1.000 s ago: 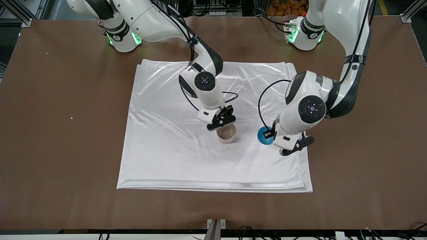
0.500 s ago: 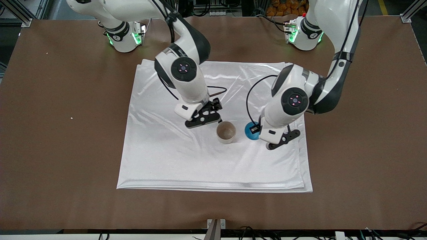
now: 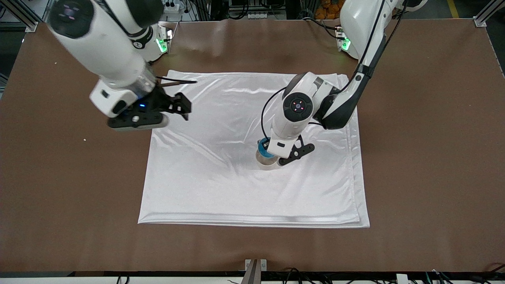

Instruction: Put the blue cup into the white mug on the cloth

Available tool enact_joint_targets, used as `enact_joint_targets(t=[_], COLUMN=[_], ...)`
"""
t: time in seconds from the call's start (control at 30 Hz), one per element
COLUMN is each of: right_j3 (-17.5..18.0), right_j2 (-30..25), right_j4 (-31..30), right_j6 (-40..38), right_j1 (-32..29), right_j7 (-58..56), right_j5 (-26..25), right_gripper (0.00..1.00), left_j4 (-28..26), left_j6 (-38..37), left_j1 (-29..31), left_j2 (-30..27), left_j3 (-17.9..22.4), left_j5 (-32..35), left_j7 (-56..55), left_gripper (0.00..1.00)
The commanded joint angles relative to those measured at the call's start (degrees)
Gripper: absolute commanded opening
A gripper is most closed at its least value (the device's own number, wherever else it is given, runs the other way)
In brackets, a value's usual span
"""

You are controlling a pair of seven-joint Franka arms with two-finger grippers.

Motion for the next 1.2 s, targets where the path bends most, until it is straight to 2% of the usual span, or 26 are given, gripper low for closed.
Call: enact_joint_targets(t=[0.0, 0.07, 0.1, 0.13, 0.53, 0.67, 0.83, 1.17], right_j3=[0.7, 0.7, 0.6, 0.6, -1.2, -1.2, -1.2, -1.2], right_j2=[-1.6, -1.6, -1.6, -1.6, -1.6, -1.5, -1.5, -1.5], right_j4=[-2.5, -2.7, -2.8, -3.0, -5.6, -5.6, -5.7, -5.7], right_j6=[1.1, 1.3, 1.5, 1.9, 4.3, 4.2, 4.2, 4.0], right_j1=[-2.3, -2.7, -2.9, -3.1, -3.5, -3.3, -3.0, -2.9], right_j7=[-0.5, -1.5, -2.1, -2.6, -6.7, -6.7, -6.7, -6.8], right_j5=[-3.0, -3.2, -3.2, -3.2, -3.5, -3.5, -3.4, -3.4], right_gripper=[1.0, 1.0, 1.0, 1.0, 1.0, 1.0, 1.0, 1.0], left_j4=[1.4, 1.3, 1.3, 1.3, 1.3, 1.1, 1.1, 1.2], left_j6=[0.5, 0.5, 0.5, 0.5, 0.0, -0.6, -2.5, -3.8], left_j1=[-0.5, -0.5, -0.6, -0.6, 0.1, 1.6, 7.4, 20.5], left_j2=[1.7, 1.8, 1.9, 1.9, -0.2, -2.2, -3.4, -5.2], left_j3=[0.6, 0.6, 0.6, 0.7, 1.0, 2.8, 3.1, 3.1], left_j5=[-0.2, -0.1, 0.1, 0.2, 2.6, 7.3, 9.9, 11.0], left_j7=[-0.6, -0.2, 0.0, 0.0, 0.0, 1.2, 6.8, 27.1], left_gripper=[0.4, 0.76, 0.9, 1.0, 1.0, 1.0, 1.0, 1.0])
